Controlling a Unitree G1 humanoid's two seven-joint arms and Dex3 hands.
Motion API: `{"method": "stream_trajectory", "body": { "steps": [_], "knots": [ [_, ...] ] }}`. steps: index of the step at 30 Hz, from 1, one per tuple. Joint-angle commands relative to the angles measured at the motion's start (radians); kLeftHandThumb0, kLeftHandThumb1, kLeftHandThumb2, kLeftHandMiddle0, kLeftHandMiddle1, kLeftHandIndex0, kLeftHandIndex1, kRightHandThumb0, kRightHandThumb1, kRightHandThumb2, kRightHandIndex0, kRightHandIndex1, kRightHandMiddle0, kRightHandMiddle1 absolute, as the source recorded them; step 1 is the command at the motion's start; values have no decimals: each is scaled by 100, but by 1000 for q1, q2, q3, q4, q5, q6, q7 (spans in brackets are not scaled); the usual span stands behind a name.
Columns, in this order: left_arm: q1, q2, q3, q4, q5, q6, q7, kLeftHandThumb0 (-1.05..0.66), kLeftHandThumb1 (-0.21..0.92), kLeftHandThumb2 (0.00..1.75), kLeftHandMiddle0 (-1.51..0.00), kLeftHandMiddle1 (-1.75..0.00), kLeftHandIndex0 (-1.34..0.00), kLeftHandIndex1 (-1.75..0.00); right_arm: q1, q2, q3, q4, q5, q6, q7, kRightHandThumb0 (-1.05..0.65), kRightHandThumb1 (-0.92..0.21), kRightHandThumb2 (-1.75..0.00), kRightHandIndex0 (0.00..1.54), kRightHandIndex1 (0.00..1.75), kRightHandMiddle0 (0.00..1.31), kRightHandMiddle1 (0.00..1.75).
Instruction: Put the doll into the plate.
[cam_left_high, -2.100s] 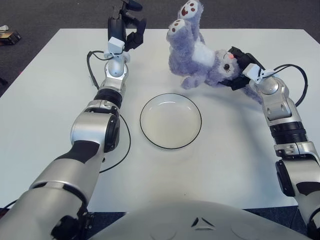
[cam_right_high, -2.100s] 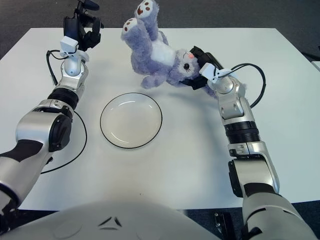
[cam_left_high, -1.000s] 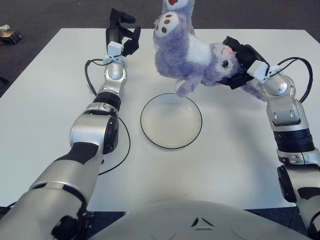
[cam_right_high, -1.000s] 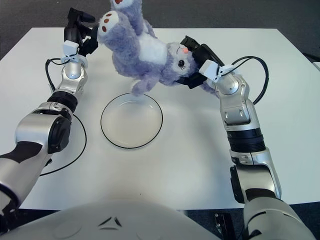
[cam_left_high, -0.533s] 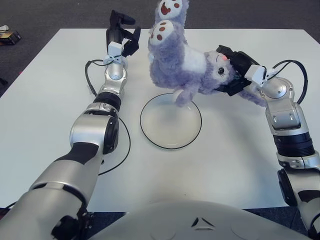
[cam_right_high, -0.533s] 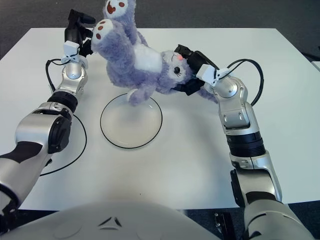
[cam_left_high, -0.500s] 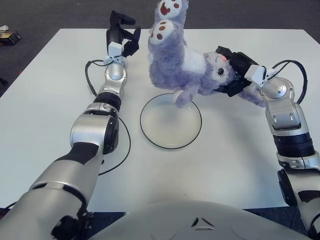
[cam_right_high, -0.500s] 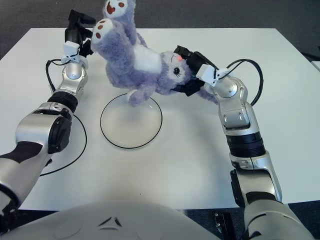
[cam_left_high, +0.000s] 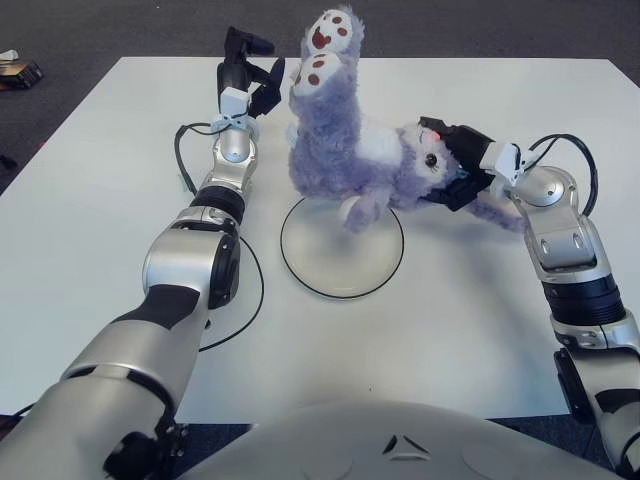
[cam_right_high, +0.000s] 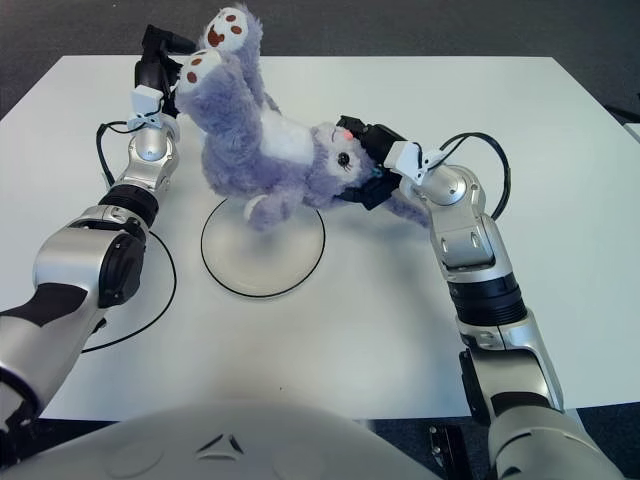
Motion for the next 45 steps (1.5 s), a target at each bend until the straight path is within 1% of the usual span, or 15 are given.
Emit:
{"method": "stream_trajectory", "body": {
  "steps": [1,9,17,19,21,30,32,35,36,38,40,41,43,44,45],
  "knots": [
    [9,-1,3,4,-6,3,-5,-35,92,44,-48,-175,-27,-167,12,-7,6,-15,12,-5,3,-42,-46,-113,87,175,49,175],
    [11,-14,4,4,-8,0,-8,-35,92,44,-48,-175,-28,-167,31,-44,58,-53,-26,11,32,-41,-48,-111,86,175,48,175],
    [11,-17,4,3,-5,-1,-6,-35,92,44,-48,-175,-28,-167,34,-54,62,-61,-30,12,36,-41,-48,-110,85,175,47,175],
    [12,-26,1,1,-4,-5,-4,-35,92,44,-47,-175,-28,-167,58,-70,72,-39,-29,-65,45,-41,-49,-109,84,175,47,175],
    [13,-31,-1,-1,-2,-8,-3,-35,92,44,-46,-175,-27,-167,70,-76,75,-20,-22,-106,52,-41,-49,-108,82,175,46,175],
    [15,-35,0,-1,-2,-11,-4,-35,92,44,-46,-175,-28,-167,74,-64,83,32,-18,-146,56,-41,-50,-107,80,175,46,175],
    [18,-39,-1,-1,-2,-15,-5,-35,92,44,-46,-175,-28,-167,74,-60,101,44,-39,-151,48,-41,-51,-107,80,175,46,175],
    [20,-42,-1,-2,-1,-18,-5,-35,92,43,-46,-175,-28,-167,70,-56,114,52,-53,-148,44,-40,-54,-102,72,175,43,175],
    [20,-42,-1,-2,-1,-19,-5,-35,92,43,-46,-175,-28,-166,70,-56,115,50,-54,-143,44,-39,-58,-94,64,175,44,171],
    [21,-43,-2,-3,-1,-20,-4,-35,92,43,-46,-175,-28,-166,67,-58,122,40,-59,-116,51,-39,-63,-82,53,175,45,165],
    [21,-44,-2,-3,-2,-21,-4,-35,92,43,-46,-175,-28,-166,62,-64,131,20,-66,-80,65,-38,-78,-50,41,171,49,151],
    [22,-44,-2,-3,-2,-22,-4,-35,92,43,-46,-175,-28,-166,61,-67,135,8,-69,-66,71,-38,-81,-44,39,170,50,149],
    [22,-43,-1,-3,-2,-22,-4,-35,92,43,-46,-175,-28,-166,60,-74,143,-11,-75,-50,81,-46,-83,-20,36,157,32,138],
    [22,-43,-1,-3,-3,-22,-4,-35,92,43,-46,-175,-28,-166,60,-76,147,-20,-78,-48,85,-48,-84,-17,35,152,28,134],
    [22,-43,-1,-3,-3,-22,-4,-35,92,43,-46,-175,-28,-166,60,-78,150,-26,-81,-46,87,-53,-85,-11,37,141,25,122]
  ]
}}
